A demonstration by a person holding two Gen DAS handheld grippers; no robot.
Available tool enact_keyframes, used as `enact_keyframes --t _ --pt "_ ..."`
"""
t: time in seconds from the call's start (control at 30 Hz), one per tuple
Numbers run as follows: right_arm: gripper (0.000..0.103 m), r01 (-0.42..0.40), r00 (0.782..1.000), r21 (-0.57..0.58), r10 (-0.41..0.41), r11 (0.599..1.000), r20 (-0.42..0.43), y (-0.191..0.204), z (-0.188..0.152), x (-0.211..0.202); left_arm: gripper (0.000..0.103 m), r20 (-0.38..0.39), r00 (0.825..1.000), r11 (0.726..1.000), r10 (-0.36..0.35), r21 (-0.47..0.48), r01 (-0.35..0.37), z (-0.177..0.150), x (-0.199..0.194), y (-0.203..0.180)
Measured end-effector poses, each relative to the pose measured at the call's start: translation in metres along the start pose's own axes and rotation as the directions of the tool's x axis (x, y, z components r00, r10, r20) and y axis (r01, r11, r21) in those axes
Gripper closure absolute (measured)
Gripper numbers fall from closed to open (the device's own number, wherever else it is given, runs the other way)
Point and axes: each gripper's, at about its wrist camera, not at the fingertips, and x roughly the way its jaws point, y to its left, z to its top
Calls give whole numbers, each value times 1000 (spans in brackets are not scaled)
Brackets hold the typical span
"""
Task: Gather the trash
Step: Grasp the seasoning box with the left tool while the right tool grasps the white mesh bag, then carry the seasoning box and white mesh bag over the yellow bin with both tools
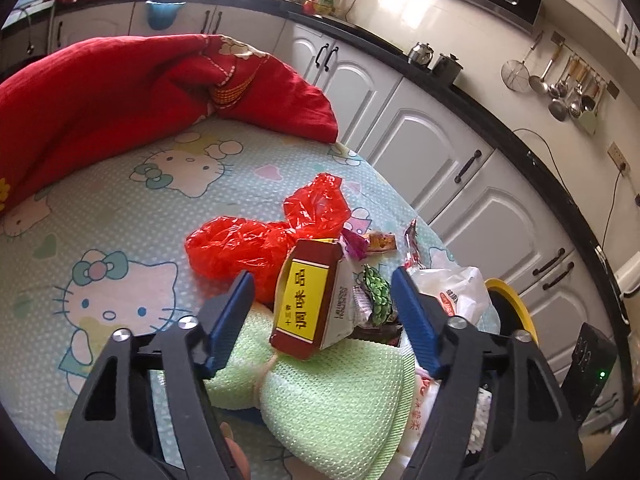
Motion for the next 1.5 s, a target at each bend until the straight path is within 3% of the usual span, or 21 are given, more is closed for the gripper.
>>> enact_keyframes --t 0.17,0.33,0.53,0.9,1.17,1.5 --pt "92 -6 1000 -12 6 1000 15 0 1 -7 70 -32 999 999 33 6 -33 -2 6 0" --pt "93 -3 999 -14 3 1000 34 -1 2 -14 71 -29 999 999 37 18 -36 -2 5 -2" --pt "93 7 997 -28 -5 1000 74 0 7 -27 71 29 997 995 76 61 -78 3 -13 -11" --pt "94 21 987 -46 -13 999 162 -2 18 -57 71 200 963 975 179 92 -200 14 -69 -27" --pt "94 44 975 -23 -38 999 221 -18 28 -79 71 258 959 981 113 122 -149 17 -90 -59" --pt "94 91 960 23 -94 996 263 -51 34 -102 71 230 973 976 21 206 -70 6 -68 -115"
